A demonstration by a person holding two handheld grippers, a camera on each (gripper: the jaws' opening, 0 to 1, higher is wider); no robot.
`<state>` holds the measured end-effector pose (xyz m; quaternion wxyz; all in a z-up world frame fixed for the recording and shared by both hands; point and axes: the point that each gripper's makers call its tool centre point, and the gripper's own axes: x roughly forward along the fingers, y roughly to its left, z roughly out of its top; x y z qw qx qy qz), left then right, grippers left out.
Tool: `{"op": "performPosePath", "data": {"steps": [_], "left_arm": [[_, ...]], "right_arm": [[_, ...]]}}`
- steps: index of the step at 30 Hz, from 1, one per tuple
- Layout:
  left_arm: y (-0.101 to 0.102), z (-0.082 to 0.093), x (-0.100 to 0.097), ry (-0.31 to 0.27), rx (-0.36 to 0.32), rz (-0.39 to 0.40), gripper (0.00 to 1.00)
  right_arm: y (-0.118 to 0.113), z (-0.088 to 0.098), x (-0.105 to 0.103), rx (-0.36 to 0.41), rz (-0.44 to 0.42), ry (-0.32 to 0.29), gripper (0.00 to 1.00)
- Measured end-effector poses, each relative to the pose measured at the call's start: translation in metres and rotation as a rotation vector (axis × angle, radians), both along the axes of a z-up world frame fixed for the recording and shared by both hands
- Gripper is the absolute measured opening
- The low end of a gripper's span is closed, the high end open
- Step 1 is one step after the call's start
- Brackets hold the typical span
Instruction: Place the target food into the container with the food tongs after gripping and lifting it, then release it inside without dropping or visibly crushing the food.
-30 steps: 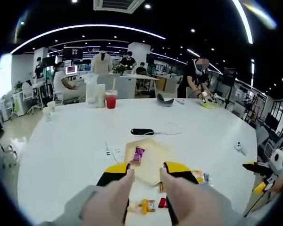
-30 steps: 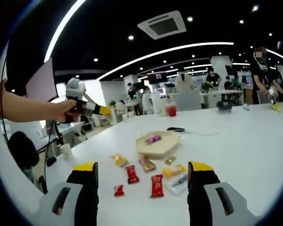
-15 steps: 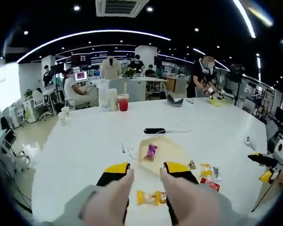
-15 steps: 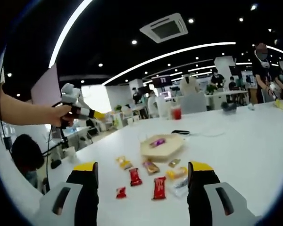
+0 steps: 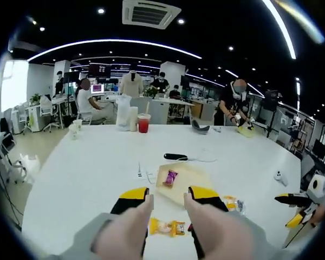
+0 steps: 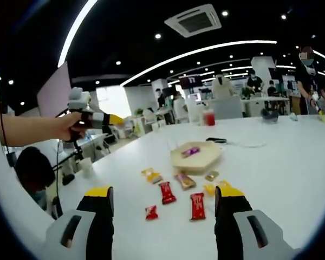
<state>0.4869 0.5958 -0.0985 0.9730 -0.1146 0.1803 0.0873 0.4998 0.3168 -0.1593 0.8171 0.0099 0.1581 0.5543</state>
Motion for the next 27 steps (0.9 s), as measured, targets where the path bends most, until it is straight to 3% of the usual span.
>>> {"op": "performPosePath", "data": {"steps": [3,5,11,14,18,21,27], "left_arm": [[-0.006,-0.003,0.001,-0.041,-0.045,-0.009,0.28],[-0.006,-0.009,-0.002,-0.036,-0.057,0.004,0.28],[-0.013,-0.029,-0.013,-0.043,-0.127,0.010,0.28],[-0.008,-0.043,-0.023,-0.043,-0.162,0.024,0.28],[-0.004,-0.048,-0.029,-0.025,-0.160,0.012,0.28],[-0.003,-0.050,-0.028,-0.015,-0.120,-0.038,0.28],[-0.004,-0.051,-0.025,-0.004,-0.110,-0.076,0.28]], "right_arm": [[-0.001,-0.003,-0.004,-0.019,-0.006,-0.008,0.77],[-0.005,-0.015,-0.005,-0.079,-0.023,0.004,0.77],[0.001,-0.015,-0.020,-0.074,-0.022,0.015,0.77],[0.008,-0.020,-0.025,-0.123,-0.004,-0.016,0.77],[0.018,-0.017,-0.028,-0.115,0.002,-0.009,0.77],[0.022,-0.015,-0.024,-0.097,-0.005,-0.010,0.77],[0.013,-0.017,-0.007,-0.074,-0.078,0.015,0.77]]}}
